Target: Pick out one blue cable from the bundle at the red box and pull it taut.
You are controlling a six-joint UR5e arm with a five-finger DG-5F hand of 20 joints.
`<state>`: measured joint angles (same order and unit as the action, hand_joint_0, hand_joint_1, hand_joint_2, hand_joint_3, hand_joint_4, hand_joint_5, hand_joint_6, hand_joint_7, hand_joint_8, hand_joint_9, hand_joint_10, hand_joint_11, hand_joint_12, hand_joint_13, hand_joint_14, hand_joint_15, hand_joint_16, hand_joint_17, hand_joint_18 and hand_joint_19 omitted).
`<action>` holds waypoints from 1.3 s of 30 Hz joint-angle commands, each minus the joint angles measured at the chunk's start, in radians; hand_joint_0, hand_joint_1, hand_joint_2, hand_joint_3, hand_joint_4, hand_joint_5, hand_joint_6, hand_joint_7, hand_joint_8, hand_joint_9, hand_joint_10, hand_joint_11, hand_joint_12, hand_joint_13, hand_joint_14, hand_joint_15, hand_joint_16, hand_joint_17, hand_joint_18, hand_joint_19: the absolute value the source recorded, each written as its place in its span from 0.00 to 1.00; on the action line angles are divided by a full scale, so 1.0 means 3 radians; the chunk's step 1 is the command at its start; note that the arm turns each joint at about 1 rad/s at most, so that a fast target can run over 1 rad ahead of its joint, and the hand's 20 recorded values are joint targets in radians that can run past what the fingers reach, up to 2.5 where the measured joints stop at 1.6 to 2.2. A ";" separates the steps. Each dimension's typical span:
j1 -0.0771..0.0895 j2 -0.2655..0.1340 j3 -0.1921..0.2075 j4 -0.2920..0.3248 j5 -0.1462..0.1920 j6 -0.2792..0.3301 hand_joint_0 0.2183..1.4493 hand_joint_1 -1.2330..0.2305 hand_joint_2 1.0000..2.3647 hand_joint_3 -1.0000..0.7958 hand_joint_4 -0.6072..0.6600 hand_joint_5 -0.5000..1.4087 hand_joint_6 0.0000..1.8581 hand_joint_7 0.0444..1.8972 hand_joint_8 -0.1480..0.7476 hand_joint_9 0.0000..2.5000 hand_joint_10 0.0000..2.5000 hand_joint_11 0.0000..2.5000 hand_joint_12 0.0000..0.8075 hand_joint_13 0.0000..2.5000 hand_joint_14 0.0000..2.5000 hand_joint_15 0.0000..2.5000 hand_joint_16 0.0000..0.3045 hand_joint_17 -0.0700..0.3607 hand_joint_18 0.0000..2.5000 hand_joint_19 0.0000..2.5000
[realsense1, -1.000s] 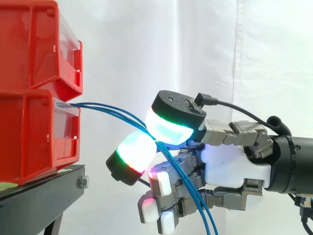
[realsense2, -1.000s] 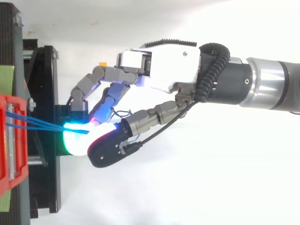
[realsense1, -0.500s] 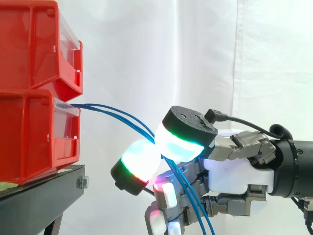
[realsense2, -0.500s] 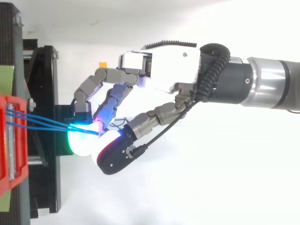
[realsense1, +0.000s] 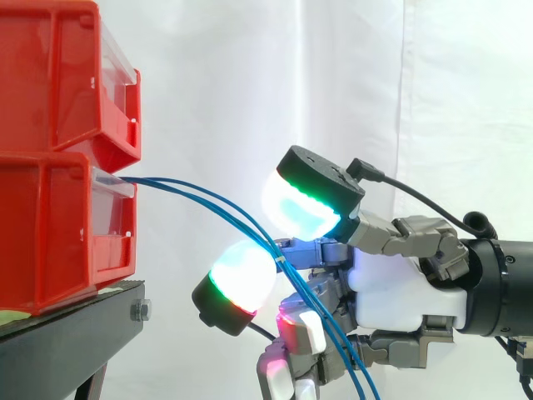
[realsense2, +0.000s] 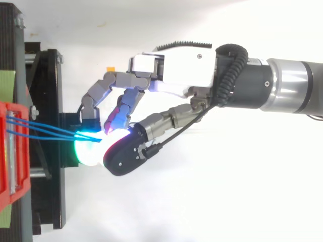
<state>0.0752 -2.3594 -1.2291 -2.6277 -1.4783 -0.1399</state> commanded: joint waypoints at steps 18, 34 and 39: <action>-0.0016 0.0001 0.0027 0.0000 -0.0002 -0.0009 0.33 0.31 0.02 0.44 0.48 0.20 0.51 0.46 0.44 0.47 0.01 0.29 0.40 0.41 0.01 0.23 0.16 0.42 0.34 0.29; -0.0016 0.0001 0.0027 0.0000 -0.0002 -0.0014 0.28 0.37 0.00 0.28 0.52 0.21 0.51 0.42 0.44 0.50 0.01 0.29 0.40 0.42 0.01 0.23 0.16 0.42 0.35 0.29; -0.0016 0.0001 0.0027 0.0000 -0.0002 -0.0014 0.26 0.43 0.00 0.28 0.52 0.21 0.50 0.43 0.44 0.51 0.01 0.28 0.40 0.43 0.01 0.23 0.17 0.43 0.36 0.29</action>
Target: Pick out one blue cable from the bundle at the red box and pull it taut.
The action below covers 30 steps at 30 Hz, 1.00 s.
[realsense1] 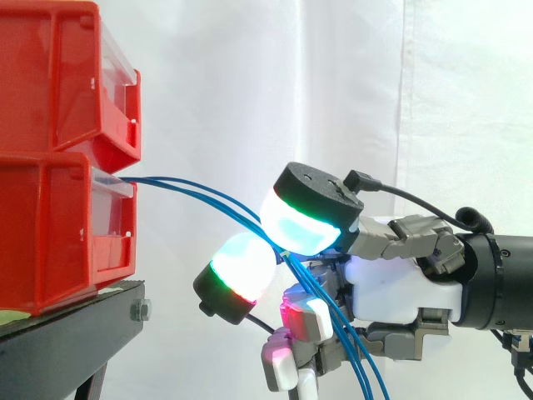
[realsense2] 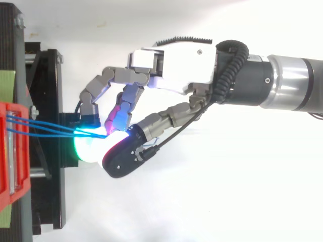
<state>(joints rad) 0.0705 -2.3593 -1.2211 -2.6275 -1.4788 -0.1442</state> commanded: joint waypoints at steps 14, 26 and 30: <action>0.0000 0.0000 0.0041 -0.0021 0.0000 0.0000 0.31 0.42 0.01 0.37 0.48 0.22 0.49 0.48 0.43 0.52 0.01 0.28 0.39 0.43 0.01 0.23 0.16 0.42 0.35 0.29; -0.0010 0.0000 0.0046 -0.0036 0.0000 -0.0031 0.34 0.33 0.01 0.41 0.47 0.22 0.50 0.48 0.42 0.51 0.01 0.29 0.39 0.43 0.01 0.23 0.16 0.41 0.35 0.29; -0.0010 0.0000 0.0046 -0.0036 0.0000 -0.0031 0.36 0.30 0.01 0.40 0.48 0.22 0.50 0.47 0.43 0.50 0.01 0.29 0.39 0.43 0.01 0.23 0.16 0.41 0.35 0.29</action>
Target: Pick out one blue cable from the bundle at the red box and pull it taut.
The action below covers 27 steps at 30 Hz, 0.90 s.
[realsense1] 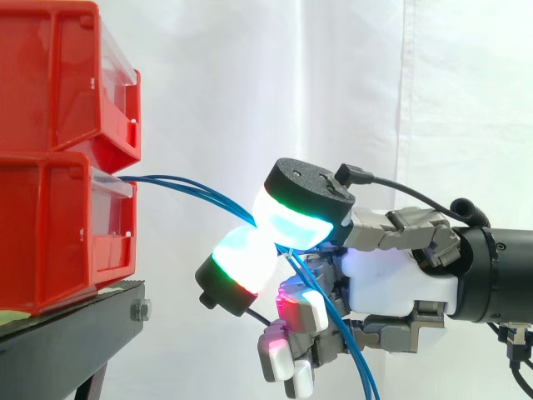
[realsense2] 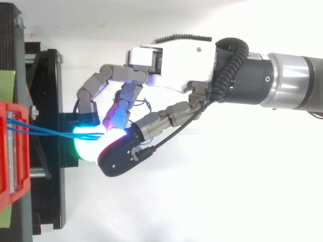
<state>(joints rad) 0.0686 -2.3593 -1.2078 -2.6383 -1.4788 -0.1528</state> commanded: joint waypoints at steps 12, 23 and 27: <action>0.0002 0.0000 0.0012 0.0000 0.0000 -0.0002 0.30 0.35 0.00 0.28 0.51 0.21 0.50 0.42 0.42 0.50 0.01 0.29 0.39 0.42 0.01 0.23 0.16 0.41 0.34 0.29; -0.0004 0.0000 0.0017 -0.0011 0.0000 -0.0002 0.29 0.56 0.00 0.28 0.51 0.21 0.47 0.45 0.43 0.51 0.01 0.28 0.40 0.42 0.01 0.23 0.16 0.42 0.34 0.30; -0.0004 0.0000 0.0022 -0.0016 0.0000 -0.0002 0.31 0.51 0.01 0.32 0.52 0.22 0.47 0.46 0.43 0.51 0.01 0.28 0.40 0.42 0.01 0.23 0.16 0.42 0.33 0.30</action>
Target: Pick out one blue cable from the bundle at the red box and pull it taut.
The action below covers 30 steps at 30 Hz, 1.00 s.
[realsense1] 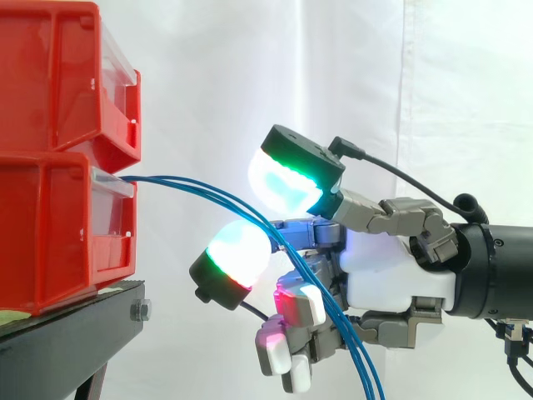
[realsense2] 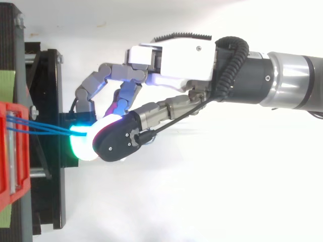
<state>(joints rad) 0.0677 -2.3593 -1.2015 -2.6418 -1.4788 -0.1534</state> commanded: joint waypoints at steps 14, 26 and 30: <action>-0.0006 0.0000 0.0001 -0.0004 0.0000 0.0000 0.32 0.33 0.01 0.44 0.52 0.21 0.50 0.46 0.44 0.49 0.01 0.29 0.41 0.41 0.01 0.24 0.16 0.42 0.34 0.29; -0.0006 0.0000 0.0007 -0.0004 0.0000 0.0000 0.46 0.26 0.00 0.29 0.36 0.19 0.52 0.50 0.42 0.44 0.01 0.28 0.38 0.39 0.01 0.22 0.16 0.41 0.32 0.27; -0.0006 0.0000 0.0012 -0.0004 0.0000 0.0000 0.41 0.25 0.00 0.28 0.38 0.19 0.52 0.50 0.42 0.45 0.01 0.29 0.38 0.39 0.01 0.23 0.16 0.41 0.33 0.27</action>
<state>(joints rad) 0.0660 -2.3593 -1.1986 -2.6430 -1.4788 -0.1534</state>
